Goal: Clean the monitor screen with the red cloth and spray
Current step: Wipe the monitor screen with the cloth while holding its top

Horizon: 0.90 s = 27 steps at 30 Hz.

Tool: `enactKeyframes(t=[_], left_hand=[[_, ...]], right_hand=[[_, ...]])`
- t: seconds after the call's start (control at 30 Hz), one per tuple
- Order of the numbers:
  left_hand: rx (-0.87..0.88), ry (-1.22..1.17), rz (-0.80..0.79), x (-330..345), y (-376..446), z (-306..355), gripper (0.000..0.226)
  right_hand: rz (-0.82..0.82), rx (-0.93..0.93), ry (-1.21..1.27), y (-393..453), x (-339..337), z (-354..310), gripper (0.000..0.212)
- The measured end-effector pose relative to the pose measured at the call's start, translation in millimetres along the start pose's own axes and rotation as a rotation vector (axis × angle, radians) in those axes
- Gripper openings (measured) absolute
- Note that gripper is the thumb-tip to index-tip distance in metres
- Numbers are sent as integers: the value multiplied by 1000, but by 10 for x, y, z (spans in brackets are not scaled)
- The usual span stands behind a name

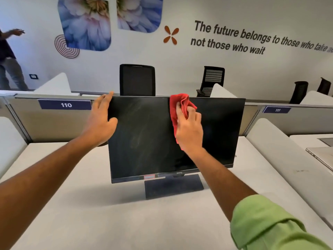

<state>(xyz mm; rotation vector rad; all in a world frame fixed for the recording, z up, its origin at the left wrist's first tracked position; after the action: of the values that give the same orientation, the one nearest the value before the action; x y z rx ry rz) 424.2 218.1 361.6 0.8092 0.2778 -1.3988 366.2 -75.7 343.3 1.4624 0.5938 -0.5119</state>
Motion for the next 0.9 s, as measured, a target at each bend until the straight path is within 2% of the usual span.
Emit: enactKeyframes(t=[0.07,0.2,0.23,0.3,0.37,0.43,0.5,0.6,0.67,0.7,0.77,0.9], left_hand=[[0,1,3,39,19,0,80],[-7,-11,17,66,65,23,79],[-4,-10,22,60,78,32,79],[3,3,30,50,105,57,77],[-2,21,38,42,125,58,75],[-13,29,39,48,128,40,74],[-24,29,36,49,127,11,74],[-22,29,35,37,136,-20,74],[-7,31,38,28,138,-24,74],[-1,35,37,29,138,-24,75],[2,47,29,34,139,-26,77],[12,43,17,49,143,-22,78]], right_hand=[[-3,73,-19,35,-34,354,64],[80,690,127,-205,-173,1648,61],[99,780,161,-261,-183,1811,61],[113,838,191,-266,-154,1809,65],[132,781,200,-162,-101,1439,69],[140,628,181,-52,-49,835,72],[113,392,126,-12,5,126,74],[10,-66,33,-150,159,-781,71],[-48,-269,18,-265,228,-934,68],[-35,-270,11,-254,201,-820,69],[29,-55,4,-172,80,-311,72],[143,588,96,-248,-162,977,70]])
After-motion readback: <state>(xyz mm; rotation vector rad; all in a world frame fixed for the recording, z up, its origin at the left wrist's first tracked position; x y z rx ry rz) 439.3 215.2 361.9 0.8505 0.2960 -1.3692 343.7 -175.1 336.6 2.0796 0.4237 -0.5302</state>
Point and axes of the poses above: each hand's wrist, its own y-axis towards the middle knuckle, its own x-axis out of the palm, z = x × y, the point moved 10 cm from there along y, towards the middle knuckle, and after that the axes turned 7 degrees about -x, right-handed, at the moved point
